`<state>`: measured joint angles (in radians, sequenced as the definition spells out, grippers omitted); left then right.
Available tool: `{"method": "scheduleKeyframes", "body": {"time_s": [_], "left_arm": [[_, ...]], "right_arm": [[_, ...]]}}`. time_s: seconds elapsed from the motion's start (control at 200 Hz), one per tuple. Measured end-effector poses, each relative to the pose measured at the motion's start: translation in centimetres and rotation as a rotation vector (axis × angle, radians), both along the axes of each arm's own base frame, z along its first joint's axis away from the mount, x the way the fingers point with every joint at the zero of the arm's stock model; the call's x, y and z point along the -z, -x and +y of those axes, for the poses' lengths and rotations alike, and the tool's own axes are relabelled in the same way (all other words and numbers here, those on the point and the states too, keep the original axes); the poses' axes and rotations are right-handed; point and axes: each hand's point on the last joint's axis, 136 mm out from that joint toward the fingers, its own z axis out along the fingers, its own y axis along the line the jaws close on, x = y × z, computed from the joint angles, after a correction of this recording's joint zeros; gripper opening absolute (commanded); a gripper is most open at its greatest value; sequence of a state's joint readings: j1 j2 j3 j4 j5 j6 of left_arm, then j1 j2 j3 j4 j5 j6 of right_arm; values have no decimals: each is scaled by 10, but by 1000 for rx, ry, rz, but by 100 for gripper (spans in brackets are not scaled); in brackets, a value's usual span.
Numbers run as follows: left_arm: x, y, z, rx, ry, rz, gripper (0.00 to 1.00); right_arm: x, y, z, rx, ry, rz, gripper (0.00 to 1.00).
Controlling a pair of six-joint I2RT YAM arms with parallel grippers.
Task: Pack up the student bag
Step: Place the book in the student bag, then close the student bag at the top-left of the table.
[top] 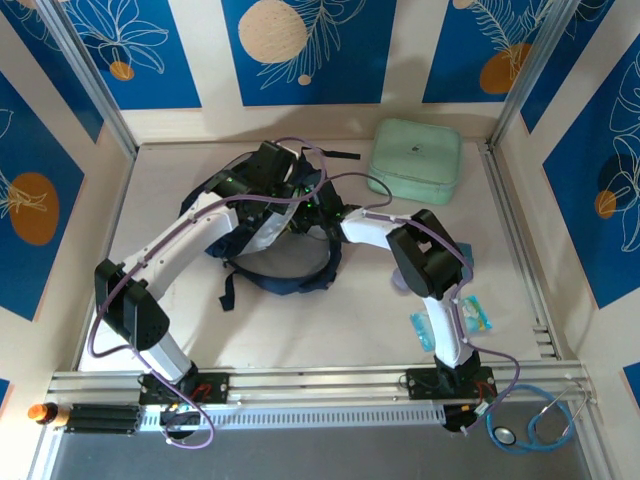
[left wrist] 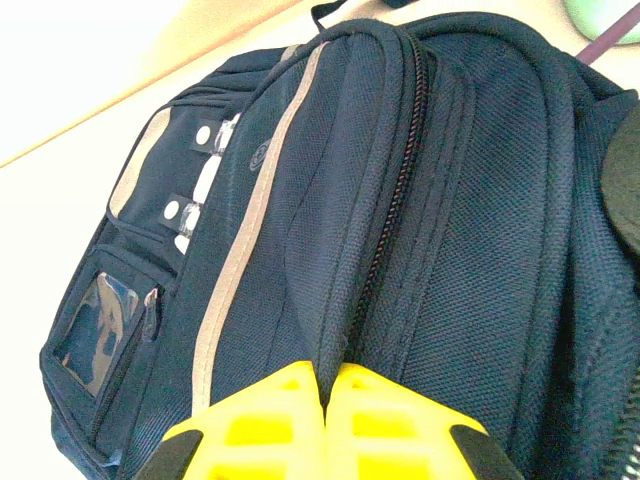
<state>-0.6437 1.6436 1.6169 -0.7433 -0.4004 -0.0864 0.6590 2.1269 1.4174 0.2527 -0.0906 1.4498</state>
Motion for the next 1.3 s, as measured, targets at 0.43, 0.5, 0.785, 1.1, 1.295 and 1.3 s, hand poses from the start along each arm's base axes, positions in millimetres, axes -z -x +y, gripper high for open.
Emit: {"method": "scheduleKeyframes", "body": {"time_s": [0.43,0.5,0.785,1.1,1.295,1.3], "left_arm": [[4,1,-4,-20,64,25,0],[5,2,-7,-15,88,37,15],[22,1,-22,9,208,51,84],[66,30,96,-360,386,109,96],[119,64,179,-702,575,149,88],[122,65,181,-712,581,153,88]], "right_arm": [[-36,66,-70,88,12,164,86],[-33,72,-80,109,30,194,86],[-29,83,-151,259,223,231,86],[-71,79,-169,191,373,11,87],[-60,92,-160,78,431,-9,86],[-60,92,-160,75,433,-9,86]]}}
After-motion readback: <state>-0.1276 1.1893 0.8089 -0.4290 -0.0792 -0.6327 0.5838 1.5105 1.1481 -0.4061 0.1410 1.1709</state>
